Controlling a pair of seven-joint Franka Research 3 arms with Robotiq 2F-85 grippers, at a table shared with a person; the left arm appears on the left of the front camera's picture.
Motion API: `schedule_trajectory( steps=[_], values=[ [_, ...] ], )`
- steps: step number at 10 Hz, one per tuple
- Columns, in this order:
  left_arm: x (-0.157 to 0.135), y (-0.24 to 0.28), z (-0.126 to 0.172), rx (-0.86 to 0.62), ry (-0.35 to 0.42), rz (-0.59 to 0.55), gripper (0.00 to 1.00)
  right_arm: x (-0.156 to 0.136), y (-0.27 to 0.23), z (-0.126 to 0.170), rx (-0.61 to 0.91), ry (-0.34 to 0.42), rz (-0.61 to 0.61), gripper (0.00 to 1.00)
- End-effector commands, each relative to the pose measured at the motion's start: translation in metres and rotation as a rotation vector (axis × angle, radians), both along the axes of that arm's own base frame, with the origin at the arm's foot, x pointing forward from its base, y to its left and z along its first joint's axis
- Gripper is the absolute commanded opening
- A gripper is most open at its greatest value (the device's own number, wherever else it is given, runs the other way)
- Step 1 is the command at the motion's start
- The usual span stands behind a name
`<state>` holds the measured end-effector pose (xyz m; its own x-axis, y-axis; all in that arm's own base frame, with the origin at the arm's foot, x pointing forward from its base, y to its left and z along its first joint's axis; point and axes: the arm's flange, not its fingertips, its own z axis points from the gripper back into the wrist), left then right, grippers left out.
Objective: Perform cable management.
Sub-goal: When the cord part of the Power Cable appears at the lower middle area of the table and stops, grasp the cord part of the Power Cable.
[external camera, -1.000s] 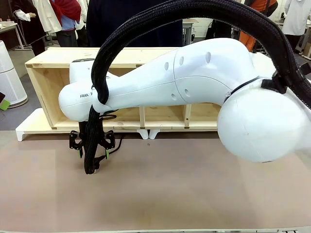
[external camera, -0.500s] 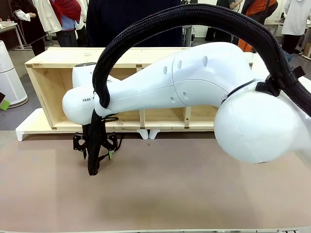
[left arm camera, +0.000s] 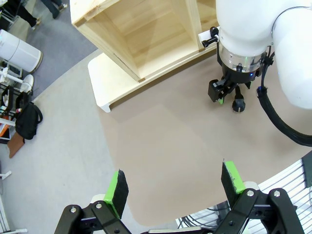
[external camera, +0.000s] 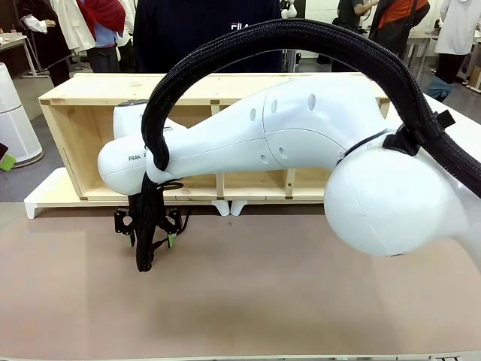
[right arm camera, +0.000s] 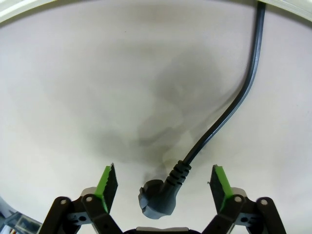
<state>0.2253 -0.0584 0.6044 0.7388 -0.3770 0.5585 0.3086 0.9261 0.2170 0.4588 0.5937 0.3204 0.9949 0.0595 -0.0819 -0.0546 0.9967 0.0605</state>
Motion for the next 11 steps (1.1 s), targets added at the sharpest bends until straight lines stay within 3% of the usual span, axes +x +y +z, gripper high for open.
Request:
schedule_trajectory(
  steps=[1,8,10,11],
  values=[
    [-0.0003,0.0007,0.0000,-0.004,0.000,-0.002,1.00,0.0059,0.0102,0.0025,-0.052,-0.020,-0.030,0.81],
    [-0.0003,0.0007,0.0000,-0.004,0.000,-0.002,1.00,0.0061,0.0084,0.0019,-0.044,0.011,-0.041,0.12],
    [-0.0003,0.0007,0.0000,-0.004,0.000,-0.002,1.00,0.0065,0.0082,0.0018,-0.044,0.014,-0.041,0.00],
    [-0.0003,0.0007,0.0000,-0.004,0.000,-0.002,1.00,0.0066,0.0084,0.0018,-0.044,0.015,-0.041,0.00]
  ],
)
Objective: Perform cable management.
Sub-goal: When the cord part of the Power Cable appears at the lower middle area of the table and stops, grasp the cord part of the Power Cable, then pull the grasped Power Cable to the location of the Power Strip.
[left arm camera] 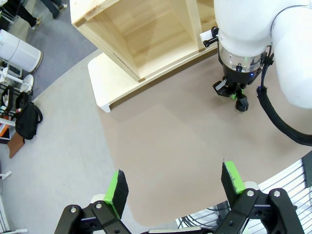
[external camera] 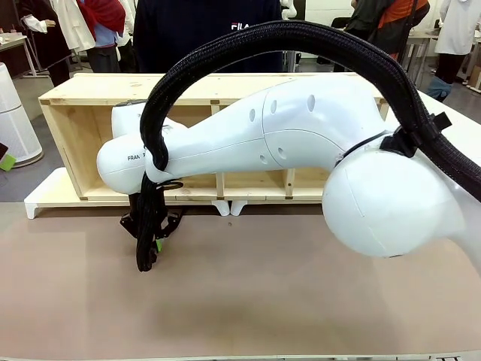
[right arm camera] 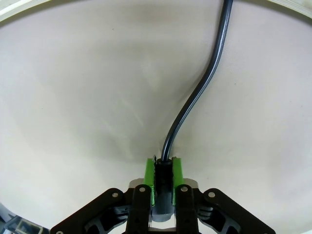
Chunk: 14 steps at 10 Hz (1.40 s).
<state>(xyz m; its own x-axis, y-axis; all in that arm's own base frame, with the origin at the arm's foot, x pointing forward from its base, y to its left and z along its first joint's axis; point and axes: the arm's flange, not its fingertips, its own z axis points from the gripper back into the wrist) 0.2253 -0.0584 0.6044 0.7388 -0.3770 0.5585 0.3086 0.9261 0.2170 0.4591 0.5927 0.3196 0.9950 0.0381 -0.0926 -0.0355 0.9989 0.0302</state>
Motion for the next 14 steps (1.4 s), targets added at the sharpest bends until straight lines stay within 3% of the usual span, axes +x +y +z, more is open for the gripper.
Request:
schedule_trajectory(
  steps=[1,14],
  values=[
    [0.000,0.001,0.000,-0.004,0.000,-0.002,1.00,0.006,0.009,0.003,-0.013,0.006,-0.023,0.00],
    [0.000,0.001,0.000,-0.004,0.000,-0.002,1.00,0.000,0.000,0.000,0.000,0.000,-0.001,0.00]
  ],
)
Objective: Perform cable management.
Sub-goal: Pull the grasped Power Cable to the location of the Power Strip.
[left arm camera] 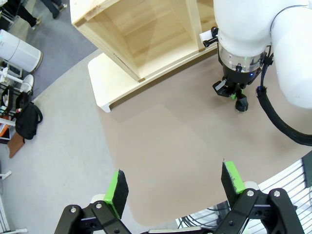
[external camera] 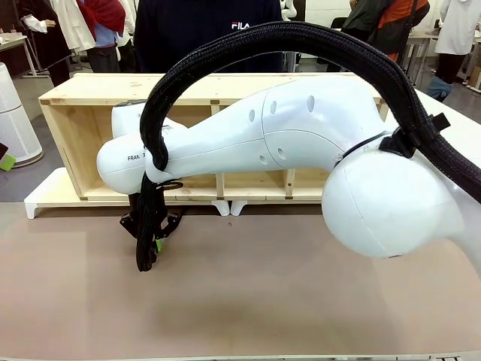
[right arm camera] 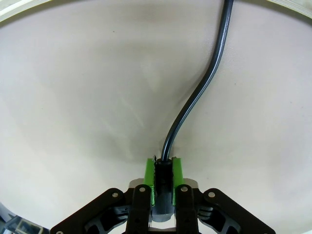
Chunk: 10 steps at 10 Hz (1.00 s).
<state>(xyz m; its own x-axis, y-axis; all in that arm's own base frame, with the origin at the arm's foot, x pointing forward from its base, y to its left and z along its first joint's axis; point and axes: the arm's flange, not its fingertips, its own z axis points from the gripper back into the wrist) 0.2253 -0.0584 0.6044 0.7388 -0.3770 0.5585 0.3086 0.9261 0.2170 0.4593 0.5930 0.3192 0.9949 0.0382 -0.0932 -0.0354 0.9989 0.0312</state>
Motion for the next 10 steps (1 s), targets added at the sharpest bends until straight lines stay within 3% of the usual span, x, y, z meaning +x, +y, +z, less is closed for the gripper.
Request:
schedule_trajectory(
  steps=[1,6,7,10],
  values=[
    [0.000,0.001,0.000,-0.004,0.000,-0.002,1.00,0.000,0.000,0.000,-0.001,0.000,0.000,0.00],
    [0.000,0.001,0.000,-0.004,0.000,-0.002,1.00,0.000,0.000,0.000,-0.001,0.000,0.000,0.00],
    [0.000,0.001,0.000,-0.004,0.000,-0.002,1.00,0.000,0.000,0.000,0.000,0.000,0.000,0.17],
    [0.000,0.001,0.000,-0.004,0.000,-0.002,1.00,-0.029,0.006,0.013,0.003,-0.053,0.024,0.17]
  ],
)
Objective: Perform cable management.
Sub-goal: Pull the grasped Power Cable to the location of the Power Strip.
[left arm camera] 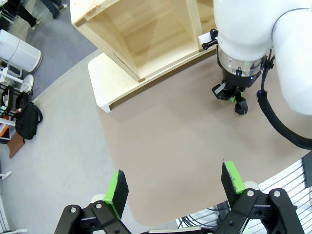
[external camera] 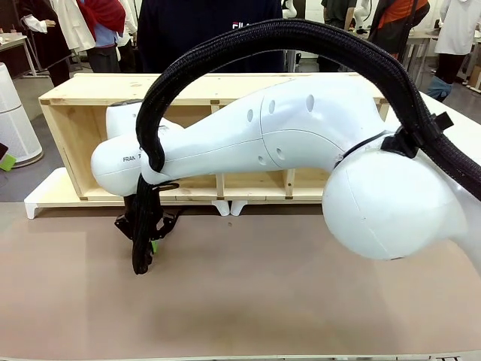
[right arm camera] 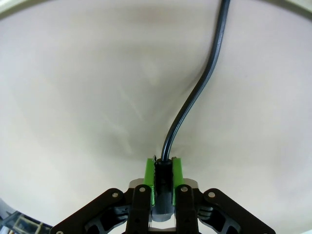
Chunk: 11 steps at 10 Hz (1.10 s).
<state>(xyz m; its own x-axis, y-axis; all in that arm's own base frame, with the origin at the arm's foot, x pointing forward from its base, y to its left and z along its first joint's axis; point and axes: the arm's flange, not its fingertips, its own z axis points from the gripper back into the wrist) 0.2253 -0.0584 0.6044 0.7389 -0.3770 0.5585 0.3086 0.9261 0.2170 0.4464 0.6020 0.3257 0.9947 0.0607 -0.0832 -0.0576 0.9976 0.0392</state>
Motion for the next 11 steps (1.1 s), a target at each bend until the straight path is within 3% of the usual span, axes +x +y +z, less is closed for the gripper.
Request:
schedule_trajectory(
  steps=[1,7,11],
  values=[
    [0.000,0.001,0.000,-0.004,0.000,-0.002,1.00,-0.027,-0.002,0.013,-0.006,-0.062,0.008,0.17],
    [0.000,0.001,0.000,-0.004,0.000,-0.002,1.00,-0.105,-0.025,0.042,-0.022,-0.154,-0.041,0.17],
    [0.000,0.001,0.000,-0.004,0.000,-0.002,1.00,-0.161,-0.059,0.061,-0.004,-0.225,-0.144,0.17]
  ],
)
